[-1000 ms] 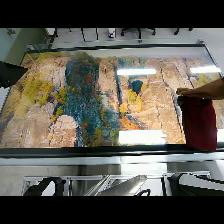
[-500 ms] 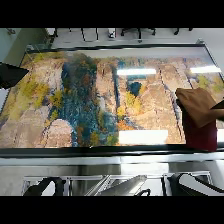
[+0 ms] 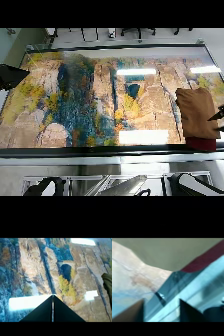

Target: Fold the shirts.

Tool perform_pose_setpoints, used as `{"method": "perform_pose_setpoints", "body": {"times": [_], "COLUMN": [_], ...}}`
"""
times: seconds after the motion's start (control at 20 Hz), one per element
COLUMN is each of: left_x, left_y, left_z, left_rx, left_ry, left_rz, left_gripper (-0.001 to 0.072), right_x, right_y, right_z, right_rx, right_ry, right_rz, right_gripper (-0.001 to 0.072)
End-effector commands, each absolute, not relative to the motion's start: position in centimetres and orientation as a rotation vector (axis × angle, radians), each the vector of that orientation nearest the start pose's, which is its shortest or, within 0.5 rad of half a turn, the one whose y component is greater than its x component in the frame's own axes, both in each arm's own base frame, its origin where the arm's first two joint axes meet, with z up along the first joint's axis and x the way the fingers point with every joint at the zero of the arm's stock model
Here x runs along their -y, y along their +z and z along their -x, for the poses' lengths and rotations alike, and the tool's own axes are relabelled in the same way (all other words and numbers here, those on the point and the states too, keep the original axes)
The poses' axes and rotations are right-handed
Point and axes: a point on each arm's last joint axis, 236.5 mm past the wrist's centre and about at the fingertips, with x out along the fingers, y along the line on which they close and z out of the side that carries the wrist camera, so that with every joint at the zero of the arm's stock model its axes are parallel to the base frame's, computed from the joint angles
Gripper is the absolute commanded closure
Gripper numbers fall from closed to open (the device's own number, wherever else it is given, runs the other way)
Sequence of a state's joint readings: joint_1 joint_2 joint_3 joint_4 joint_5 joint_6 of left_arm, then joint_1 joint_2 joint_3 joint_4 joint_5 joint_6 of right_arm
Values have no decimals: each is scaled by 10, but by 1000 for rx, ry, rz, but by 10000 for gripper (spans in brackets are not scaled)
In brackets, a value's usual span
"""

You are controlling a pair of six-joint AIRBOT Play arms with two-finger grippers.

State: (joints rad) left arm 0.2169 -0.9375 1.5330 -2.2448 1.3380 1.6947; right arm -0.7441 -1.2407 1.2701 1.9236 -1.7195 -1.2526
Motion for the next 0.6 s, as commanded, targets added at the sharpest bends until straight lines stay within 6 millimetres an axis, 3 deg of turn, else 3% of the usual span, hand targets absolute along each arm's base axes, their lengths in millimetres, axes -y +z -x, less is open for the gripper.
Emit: {"method": "perform_pose_setpoints", "body": {"times": [0.0,0.05,0.1,0.25,0.45,0.55], "left_x": [71,71,71,81,134,162], "left_y": [307,307,306,302,279,241], "left_z": [-344,-344,-344,-338,-315,-302], "left_rx": [-634,-634,-635,-663,-741,-814], "left_ry": [-399,-399,-400,-430,-576,-610], "left_rz": [345,345,345,333,302,320], "left_gripper": [692,692,692,692,692,692], "right_x": [100,91,81,34,-73,-126], "right_y": [94,105,114,128,137,134], "right_z": [-321,-336,-347,-364,-366,-353], "right_rx": [-1220,-1163,-1124,-1083,-1007,-983], "right_ry": [-205,-135,-75,85,302,405], "right_rz": [-1139,-1123,-1070,-825,-527,-429], "right_gripper": [606,609,688,691,691,691]}}
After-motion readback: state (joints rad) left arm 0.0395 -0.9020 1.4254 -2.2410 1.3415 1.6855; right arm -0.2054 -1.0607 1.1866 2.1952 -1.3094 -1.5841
